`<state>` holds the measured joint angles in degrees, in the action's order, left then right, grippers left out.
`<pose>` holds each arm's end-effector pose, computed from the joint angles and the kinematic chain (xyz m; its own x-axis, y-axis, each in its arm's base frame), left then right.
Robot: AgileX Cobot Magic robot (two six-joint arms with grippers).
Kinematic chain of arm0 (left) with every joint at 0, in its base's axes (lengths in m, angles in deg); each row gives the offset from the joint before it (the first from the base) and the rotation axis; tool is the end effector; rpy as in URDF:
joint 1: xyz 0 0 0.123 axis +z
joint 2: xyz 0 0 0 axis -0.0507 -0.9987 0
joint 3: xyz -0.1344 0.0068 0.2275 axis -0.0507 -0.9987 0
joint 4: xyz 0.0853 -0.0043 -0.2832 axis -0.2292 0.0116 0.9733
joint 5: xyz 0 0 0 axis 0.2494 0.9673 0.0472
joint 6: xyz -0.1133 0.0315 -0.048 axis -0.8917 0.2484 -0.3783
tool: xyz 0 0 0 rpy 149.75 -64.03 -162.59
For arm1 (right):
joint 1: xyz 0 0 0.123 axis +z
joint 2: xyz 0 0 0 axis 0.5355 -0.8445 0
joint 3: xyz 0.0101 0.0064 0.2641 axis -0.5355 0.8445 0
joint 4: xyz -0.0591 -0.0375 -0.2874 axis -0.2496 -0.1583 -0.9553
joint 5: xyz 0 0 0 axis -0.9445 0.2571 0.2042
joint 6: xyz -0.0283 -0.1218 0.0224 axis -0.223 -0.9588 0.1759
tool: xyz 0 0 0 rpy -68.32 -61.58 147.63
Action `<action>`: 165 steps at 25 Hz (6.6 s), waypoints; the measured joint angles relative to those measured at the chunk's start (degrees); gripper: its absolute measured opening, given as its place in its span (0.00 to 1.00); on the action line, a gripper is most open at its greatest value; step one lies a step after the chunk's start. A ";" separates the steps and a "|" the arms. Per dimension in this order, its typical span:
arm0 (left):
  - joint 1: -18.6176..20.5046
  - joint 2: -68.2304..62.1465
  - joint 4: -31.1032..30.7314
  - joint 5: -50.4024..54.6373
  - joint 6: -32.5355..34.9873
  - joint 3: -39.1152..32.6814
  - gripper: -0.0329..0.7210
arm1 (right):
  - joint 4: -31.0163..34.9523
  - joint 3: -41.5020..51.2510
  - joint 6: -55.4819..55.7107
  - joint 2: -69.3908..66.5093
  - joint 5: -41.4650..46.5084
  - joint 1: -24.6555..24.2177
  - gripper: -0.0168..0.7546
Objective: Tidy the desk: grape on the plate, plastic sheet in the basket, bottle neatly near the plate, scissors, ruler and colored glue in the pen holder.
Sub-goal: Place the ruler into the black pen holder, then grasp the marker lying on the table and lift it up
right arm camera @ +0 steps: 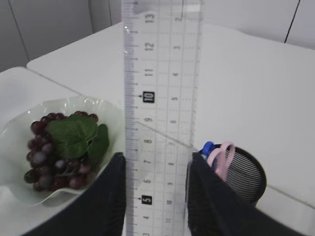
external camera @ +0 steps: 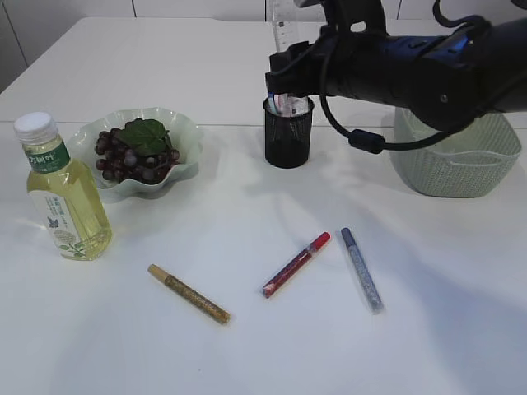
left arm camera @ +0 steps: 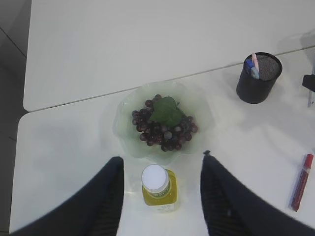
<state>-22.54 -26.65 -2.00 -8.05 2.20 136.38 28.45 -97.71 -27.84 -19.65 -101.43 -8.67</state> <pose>0.2972 -0.1093 0.4845 -0.5892 0.1963 -0.7838 0.2130 0.9735 0.0837 0.4443 0.2037 0.2050 -0.2185 -0.1721 -0.9605 -0.4727 0.8798 -0.0502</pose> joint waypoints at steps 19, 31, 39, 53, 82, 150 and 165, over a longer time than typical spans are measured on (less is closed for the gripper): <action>0.00 -0.44 -1.71 0.00 0.00 0.00 0.54 | -0.27 -20.75 -6.33 -17.89 -2.06 -3.83 0.38; 0.00 -3.88 -2.71 0.00 0.00 0.00 0.54 | 2.87 -23.85 -6.60 -23.76 -6.36 -5.79 0.38; 0.00 -3.99 -4.39 0.00 0.00 -0.04 0.54 | 4.27 -26.04 -6.60 -26.98 -8.50 -5.79 0.38; 0.00 -3.99 -4.73 0.00 0.00 -0.04 0.54 | 5.10 -26.13 -6.78 -27.74 -8.56 -6.61 0.38; 0.00 -3.99 -4.73 0.00 0.00 -0.04 0.54 | 5.32 -26.13 -0.50 -27.74 -2.65 -6.36 0.50; 0.00 -3.99 -0.01 0.00 0.00 -0.04 0.54 | 25.31 -18.41 0.71 -12.21 83.65 -4.46 0.52; 0.00 -3.99 2.16 0.00 0.00 -0.04 0.54 | 22.96 -26.91 0.84 -19.68 83.40 -4.46 0.52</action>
<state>-22.54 -30.65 0.16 -8.05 2.20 136.34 51.41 -124.61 -27.00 -39.33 -18.03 -13.13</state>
